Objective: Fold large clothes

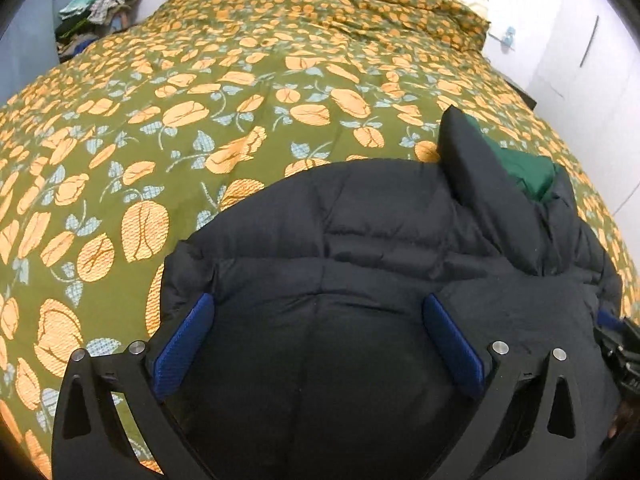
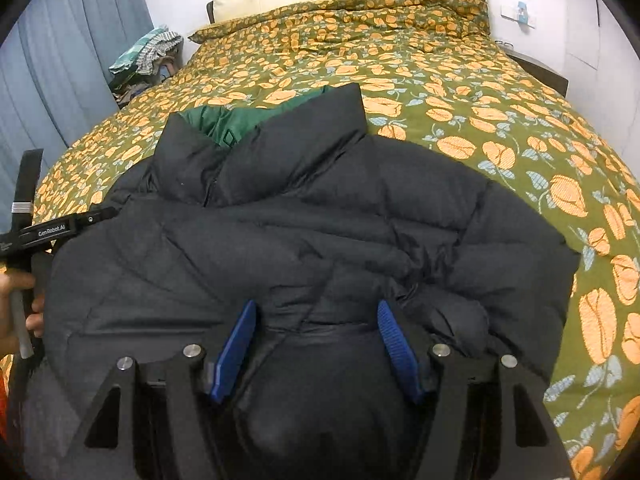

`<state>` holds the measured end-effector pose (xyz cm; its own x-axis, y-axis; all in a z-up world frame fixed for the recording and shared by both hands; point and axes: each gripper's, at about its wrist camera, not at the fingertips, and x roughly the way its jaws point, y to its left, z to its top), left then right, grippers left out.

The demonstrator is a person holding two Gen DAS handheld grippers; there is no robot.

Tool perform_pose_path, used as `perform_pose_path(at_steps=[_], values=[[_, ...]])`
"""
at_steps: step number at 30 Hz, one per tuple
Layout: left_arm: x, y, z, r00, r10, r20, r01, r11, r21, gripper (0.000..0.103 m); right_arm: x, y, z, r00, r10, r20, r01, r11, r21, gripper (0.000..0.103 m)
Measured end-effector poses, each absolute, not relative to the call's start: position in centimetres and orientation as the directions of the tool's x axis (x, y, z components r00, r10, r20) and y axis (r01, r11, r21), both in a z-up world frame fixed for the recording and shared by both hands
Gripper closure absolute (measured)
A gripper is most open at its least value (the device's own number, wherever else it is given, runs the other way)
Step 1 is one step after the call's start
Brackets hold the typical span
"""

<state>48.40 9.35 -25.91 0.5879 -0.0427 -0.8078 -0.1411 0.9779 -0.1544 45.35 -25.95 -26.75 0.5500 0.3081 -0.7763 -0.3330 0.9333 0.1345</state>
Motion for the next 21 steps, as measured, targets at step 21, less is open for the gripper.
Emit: perform_pose_path(at_steps=[21], values=[[34.7,7.2,-20.7,0.565,-0.056,-0.823,0.009,0.998,-0.062,0.001,37.9,-24.6,-22.9,0.512,0.236,-0.826,-0.326,0.943,0.068,0.036]])
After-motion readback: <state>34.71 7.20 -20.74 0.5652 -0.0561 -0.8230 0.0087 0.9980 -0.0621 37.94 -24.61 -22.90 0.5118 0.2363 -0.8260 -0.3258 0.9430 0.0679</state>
